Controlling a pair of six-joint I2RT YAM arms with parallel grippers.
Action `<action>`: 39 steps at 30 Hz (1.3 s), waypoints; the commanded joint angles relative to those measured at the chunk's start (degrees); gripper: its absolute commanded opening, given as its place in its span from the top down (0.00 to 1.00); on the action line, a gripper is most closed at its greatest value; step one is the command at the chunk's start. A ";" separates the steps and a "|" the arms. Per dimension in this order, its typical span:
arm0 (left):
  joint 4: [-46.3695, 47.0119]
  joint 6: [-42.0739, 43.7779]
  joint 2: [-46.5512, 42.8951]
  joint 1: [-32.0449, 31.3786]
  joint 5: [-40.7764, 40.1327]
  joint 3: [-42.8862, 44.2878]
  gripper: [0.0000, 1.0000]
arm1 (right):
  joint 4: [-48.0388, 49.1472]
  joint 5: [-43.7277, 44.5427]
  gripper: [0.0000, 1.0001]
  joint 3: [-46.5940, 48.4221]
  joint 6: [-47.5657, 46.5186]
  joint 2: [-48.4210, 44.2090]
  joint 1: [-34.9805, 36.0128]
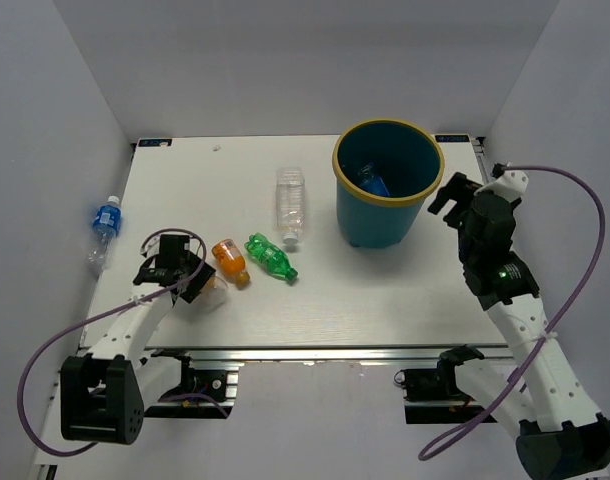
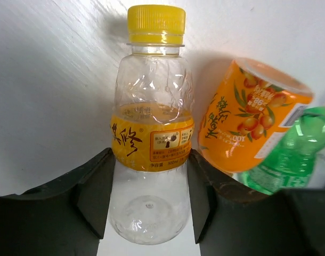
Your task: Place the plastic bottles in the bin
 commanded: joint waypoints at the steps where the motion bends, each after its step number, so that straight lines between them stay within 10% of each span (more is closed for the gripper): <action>1: -1.68 -3.50 -5.63 0.19 -4.12 2.21 0.51 | -1.69 1.53 0.11 -3.82 6.69 -2.58 -4.17; 11: 6.81 -1.03 -9.88 -0.51 3.42 21.87 0.68 | -2.51 -5.14 0.11 -13.93 8.02 -1.62 -16.55; 23: 16.41 7.22 25.19 -31.43 -1.14 63.99 0.70 | -0.30 -10.33 0.11 -17.10 6.09 -3.55 -22.02; 30: 10.45 10.21 44.53 -37.87 -2.37 85.25 0.47 | 0.23 -10.69 0.11 -17.19 4.94 -3.21 -22.11; 33: 3.24 11.00 50.16 -38.05 -2.99 93.61 0.02 | 0.23 -10.77 0.11 -17.28 4.77 -2.42 -22.11; 39: 5.25 12.93 46.93 -38.57 -5.79 93.37 0.02 | 0.32 -11.48 0.11 -16.84 3.98 -0.92 -22.11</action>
